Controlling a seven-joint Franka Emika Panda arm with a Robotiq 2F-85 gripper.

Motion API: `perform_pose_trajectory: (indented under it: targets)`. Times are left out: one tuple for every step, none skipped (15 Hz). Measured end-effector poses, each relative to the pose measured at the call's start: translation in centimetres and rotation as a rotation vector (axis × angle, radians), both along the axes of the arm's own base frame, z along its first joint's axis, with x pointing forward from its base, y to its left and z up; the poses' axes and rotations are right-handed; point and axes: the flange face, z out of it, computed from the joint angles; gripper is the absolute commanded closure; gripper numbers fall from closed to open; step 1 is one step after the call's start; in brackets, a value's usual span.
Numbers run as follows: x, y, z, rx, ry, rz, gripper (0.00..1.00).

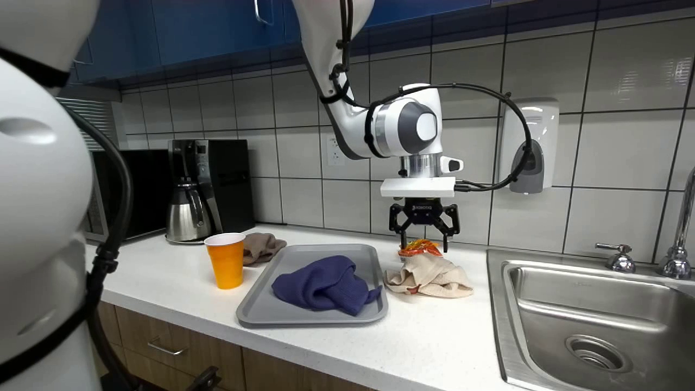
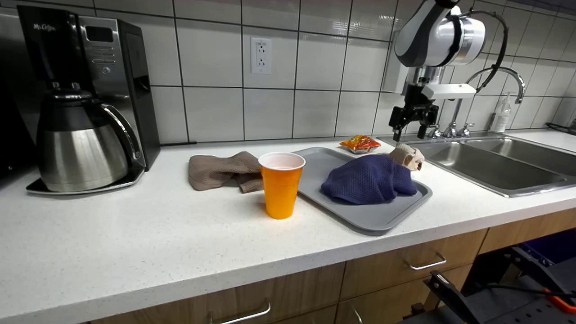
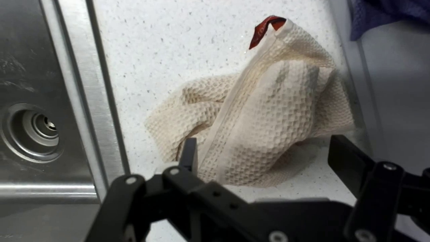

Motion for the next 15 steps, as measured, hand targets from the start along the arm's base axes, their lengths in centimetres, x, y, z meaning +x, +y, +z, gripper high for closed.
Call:
perform_pose_trajectory:
  targets:
    - [0.3,-0.2,-0.4,-0.002,-0.001,-0.009,0.0]
    - [0.6,-0.4,-0.7,-0.004,-0.003,-0.02,0.0]
    - [0.8,-0.5,-1.1,-0.005,-0.004,-0.031,0.0]
    - [1.1,-0.6,-1.5,-0.005,-0.003,-0.042,0.0]
    - [1.3,-0.6,-1.9,-0.006,-0.001,-0.055,0.0]
    - [1.5,-0.7,-2.2,-0.006,0.001,-0.067,0.0]
    - [1.6,-0.7,-2.5,-0.007,0.002,-0.078,0.0]
    - [1.8,-0.8,-2.8,-0.008,0.003,-0.088,0.0]
    - [2.0,-0.9,-3.0,-0.01,0.004,-0.097,0.0]
    - [2.1,-0.9,-3.3,-0.015,0.004,-0.104,0.0]
    - [2.3,-1.1,-3.5,-0.022,0.004,-0.111,0.0]
    - [2.4,-1.2,-3.8,-0.032,0.006,-0.118,0.0]
    - [2.5,-1.3,-4.2,-0.041,0.01,-0.124,0.0]
    - [2.6,-1.4,-4.5,-0.048,0.014,-0.129,0.0]
    - [2.7,-1.5,-4.9,-0.054,0.018,-0.134,0.0]
